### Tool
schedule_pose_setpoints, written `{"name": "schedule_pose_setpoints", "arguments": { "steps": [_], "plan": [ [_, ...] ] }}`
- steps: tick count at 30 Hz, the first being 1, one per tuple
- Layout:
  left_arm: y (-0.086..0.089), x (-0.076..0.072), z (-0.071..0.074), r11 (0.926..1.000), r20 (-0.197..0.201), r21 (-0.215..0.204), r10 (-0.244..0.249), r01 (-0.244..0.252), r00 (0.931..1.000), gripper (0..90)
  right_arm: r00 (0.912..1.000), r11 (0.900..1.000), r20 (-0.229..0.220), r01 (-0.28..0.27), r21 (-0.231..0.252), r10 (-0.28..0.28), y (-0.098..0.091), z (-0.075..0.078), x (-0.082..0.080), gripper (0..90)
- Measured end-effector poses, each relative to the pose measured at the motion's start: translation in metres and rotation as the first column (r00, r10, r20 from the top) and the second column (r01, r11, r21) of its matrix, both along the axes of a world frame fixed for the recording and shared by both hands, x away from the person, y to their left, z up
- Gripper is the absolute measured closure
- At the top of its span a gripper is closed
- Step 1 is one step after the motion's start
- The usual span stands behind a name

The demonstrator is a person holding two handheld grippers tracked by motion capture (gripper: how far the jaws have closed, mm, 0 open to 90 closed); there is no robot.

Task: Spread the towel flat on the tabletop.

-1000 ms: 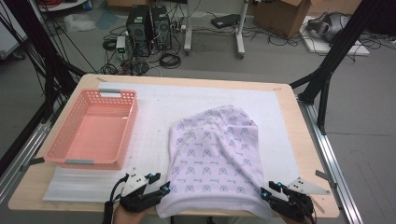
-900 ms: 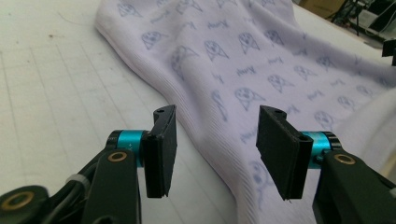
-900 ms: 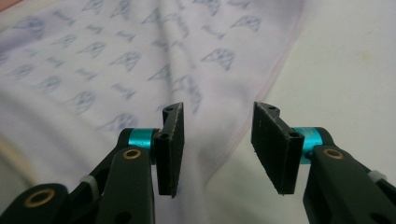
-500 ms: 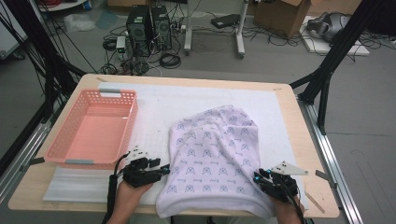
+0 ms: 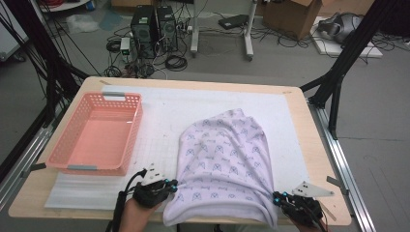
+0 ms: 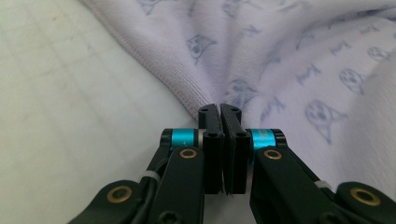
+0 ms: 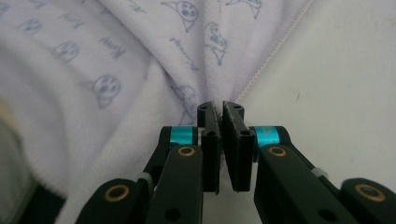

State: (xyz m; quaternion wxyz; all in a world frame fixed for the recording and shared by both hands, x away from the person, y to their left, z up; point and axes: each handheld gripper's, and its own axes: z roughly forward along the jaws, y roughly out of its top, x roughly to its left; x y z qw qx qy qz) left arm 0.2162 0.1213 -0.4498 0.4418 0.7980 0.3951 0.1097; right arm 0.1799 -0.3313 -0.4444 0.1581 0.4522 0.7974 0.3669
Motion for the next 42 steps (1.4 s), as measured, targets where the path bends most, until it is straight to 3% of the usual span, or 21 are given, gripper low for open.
{"name": "schedule_pose_setpoints", "arguments": {
  "steps": [4, 6, 8, 12, 15, 19, 21, 24, 27, 29, 30, 32, 33, 34, 36, 37, 39, 42],
  "plan": [
    [0.014, -0.018, 0.003, 0.9976, 0.005, -0.06, -0.034, 0.034, 0.9994, 87.2, 0.9999, 0.9997, -0.006, -0.014, 0.02, 0.014, -0.007, 0.004, -0.014, 83.8],
    [0.015, -0.016, 0.007, 0.9954, 0.042, -0.086, -0.038, 0.042, 0.9984, 80.4, 0.9999, 0.9992, 0.017, -0.001, 0.039, 0.001, -0.008, 0.009, -0.012, 69.1],
    [0.013, -0.005, 0.011, 0.9935, 0.062, -0.112, -0.014, 0.021, 0.998, 63.3, 0.9984, 0.9975, 0.043, 0.035, 0.061, -0.038, -0.008, 0.013, -0.003, 62.1],
    [0.006, 0.024, 0.013, 0.9922, 0.084, -0.123, 0.028, -0.017, 0.9961, 49.3, 0.9927, 0.9964, 0.095, 0.071, 0.045, -0.075, 0.001, 0.016, 0.025, 56.0],
    [0.004, 0.046, 0.015, 0.9851, 0.058, -0.162, 0.067, -0.057, 0.9961, 45.6, 0.9901, 0.995, 0.103, 0.093, 0.038, -0.096, 0.007, 0.018, 0.052, 52.5],
    [0.003, 0.068, 0.013, 0.9836, 0.042, -0.156, 0.098, -0.09, 0.9943, 44.7, 0.9907, 0.9944, 0.086, 0.105, 0.018, -0.106, 0.018, 0.019, 0.079, 48.3],
    [0.003, 0.077, 0.01, 0.9823, 0.01, -0.156, 0.107, -0.104, 0.9942, 44.1, 0.9921, 0.9948, 0.073, 0.102, 0.008, -0.102, 0.024, 0.016, 0.089, 49.6],
    [-0.001, 0.089, 0.007, 0.9807, -0.001, -0.146, 0.131, -0.13, 0.9914, 42.0, 0.9948, 0.9965, 0.059, 0.083, -0.007, -0.083, 0.034, 0.01, 0.102, 51.3],
    [-0.007, 0.098, 0.006, 0.9851, -0.018, -0.115, 0.127, -0.128, 0.9917, 41.3, 0.998, 0.9969, 0.025, 0.059, -0.053, -0.057, 0.042, -0.001, 0.115, 55.0],
    [-0.014, 0.103, 0.005, 0.9887, -0.024, -0.093, 0.116, -0.118, 0.993, 40.8, 0.9977, 0.9974, 0.04, 0.056, -0.045, -0.055, 0.041, -0.002, 0.116, 61.7],
    [-0.018, 0.105, 0.003, 0.9901, -0.024, -0.085, 0.11, -0.111, 0.9937, 40.8, 0.9979, 0.9977, 0.039, 0.053, -0.041, -0.052, 0.041, -0.002, 0.116, 69.7],
    [-0.025, 0.107, -0.002, 0.9944, -0.037, -0.057, 0.087, -0.089, 0.9955, 42.8, 0.9991, 0.9993, 0.037, 0.024, -0.028, -0.023, 0.037, -0.002, 0.114, 86.1],
    [-0.029, 0.105, -0.002, 0.9958, -0.007, -0.022, 0.088, -0.089, 0.9961, 47.1, 0.9992, 0.9995, 0.036, 0.019, -0.026, -0.018, 0.036, -0.002, 0.114, 87.1],
    [-0.032, 0.103, -0.002, 0.9969, 0.007, 0.002, 0.079, -0.079, 0.9968, 55.2, 0.9993, 0.9997, 0.037, 0.012, -0.022, -0.011, 0.035, -0.002, 0.114, 87.6],
    [-0.034, 0.099, 0.001, 0.9954, 0.029, 0.07, 0.064, -0.066, 0.9975, 87.3, 0.9994, 0.9998, 0.035, 0.003, -0.022, -0.002, 0.031, -0.002, 0.11, 88.1],
    [-0.033, 0.096, 0.001, 0.9967, 0.015, 0.059, 0.055, -0.056, 0.9983, 87.7, 0.9995, 0.9999, 0.032, -0.004, -0.016, 0.005, 0.028, -0.002, 0.107, 88.2],
    [-0.028, 0.085, 0.002, 0.998, 0.041, 0.043, 0.045, -0.047, 0.9981, 88.2, 0.9991, 1.0, 0.041, -0.008, -0.003, 0.008, 0.02, -0.001, 0.096, 88.2],
    [-0.019, 0.067, 0.003, 0.9997, 0.044, -0.011, 0.022, -0.021, 0.9988, 88.2, 0.9984, 0.9995, 0.055, -0.01, 0.03, 0.009, 0.005, 0.003, 0.08, 88.1]
  ]
}}
